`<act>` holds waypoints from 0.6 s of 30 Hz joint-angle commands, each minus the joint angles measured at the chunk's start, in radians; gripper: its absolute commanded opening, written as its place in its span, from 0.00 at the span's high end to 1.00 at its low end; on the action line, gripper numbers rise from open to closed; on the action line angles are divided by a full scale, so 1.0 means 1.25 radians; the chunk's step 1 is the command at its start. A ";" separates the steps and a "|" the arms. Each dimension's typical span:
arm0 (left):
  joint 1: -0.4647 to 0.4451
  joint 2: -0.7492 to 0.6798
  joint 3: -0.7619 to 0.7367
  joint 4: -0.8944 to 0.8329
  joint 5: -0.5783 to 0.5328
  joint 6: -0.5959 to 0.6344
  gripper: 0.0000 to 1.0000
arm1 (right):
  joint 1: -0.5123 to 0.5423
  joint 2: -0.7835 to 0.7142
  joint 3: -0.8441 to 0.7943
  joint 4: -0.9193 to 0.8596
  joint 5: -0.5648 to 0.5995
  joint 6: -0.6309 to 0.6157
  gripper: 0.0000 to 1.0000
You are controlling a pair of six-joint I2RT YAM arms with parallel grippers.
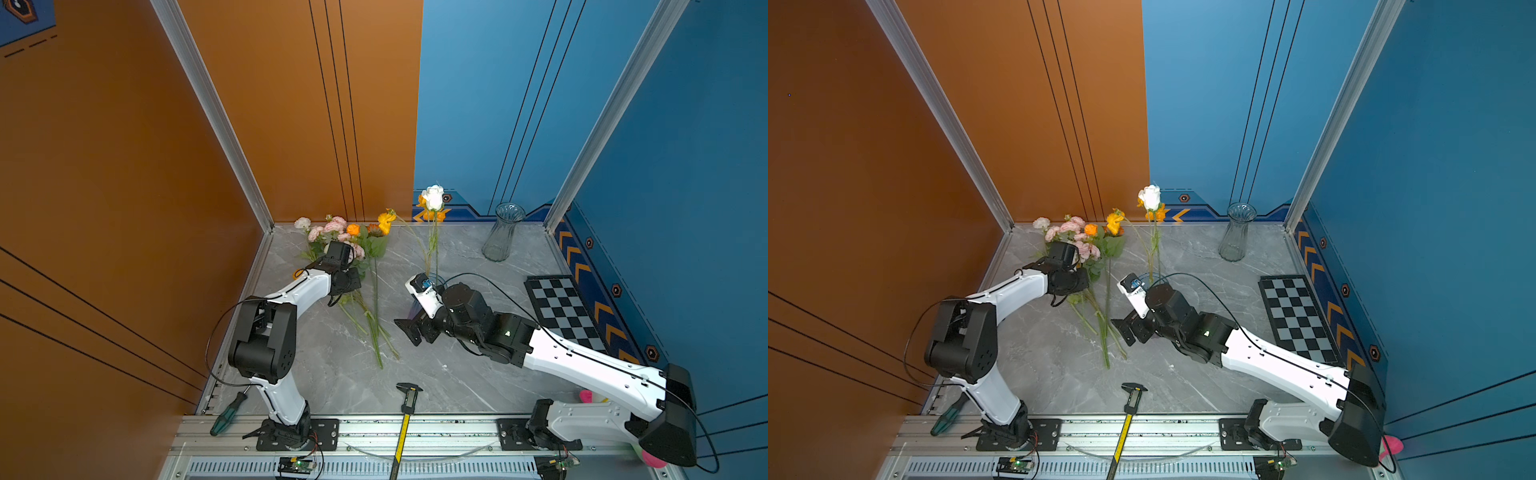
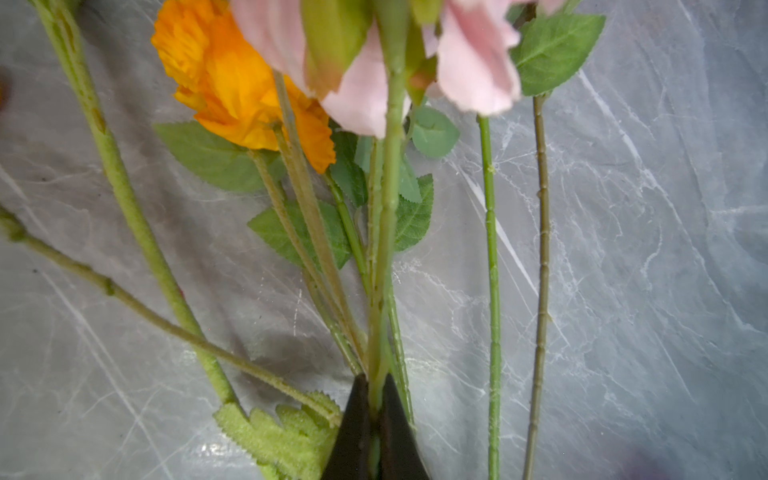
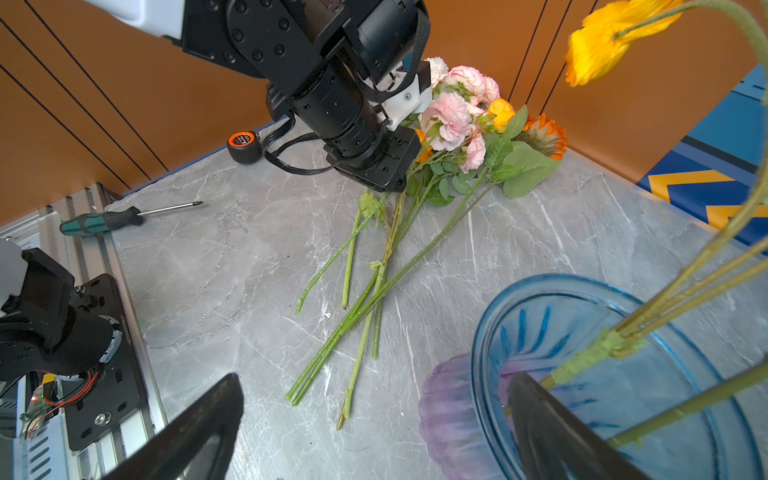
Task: Arrange the flowers into the vase
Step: 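Grasp the pink rose stems in the bunch with the left gripper, then lift the pink roses upright and carry them over the blue-purple vase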
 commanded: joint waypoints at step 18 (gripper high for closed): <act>-0.009 -0.514 -0.176 0.241 -0.076 0.092 1.00 | -0.062 -0.097 -0.006 0.014 -0.040 -0.017 0.00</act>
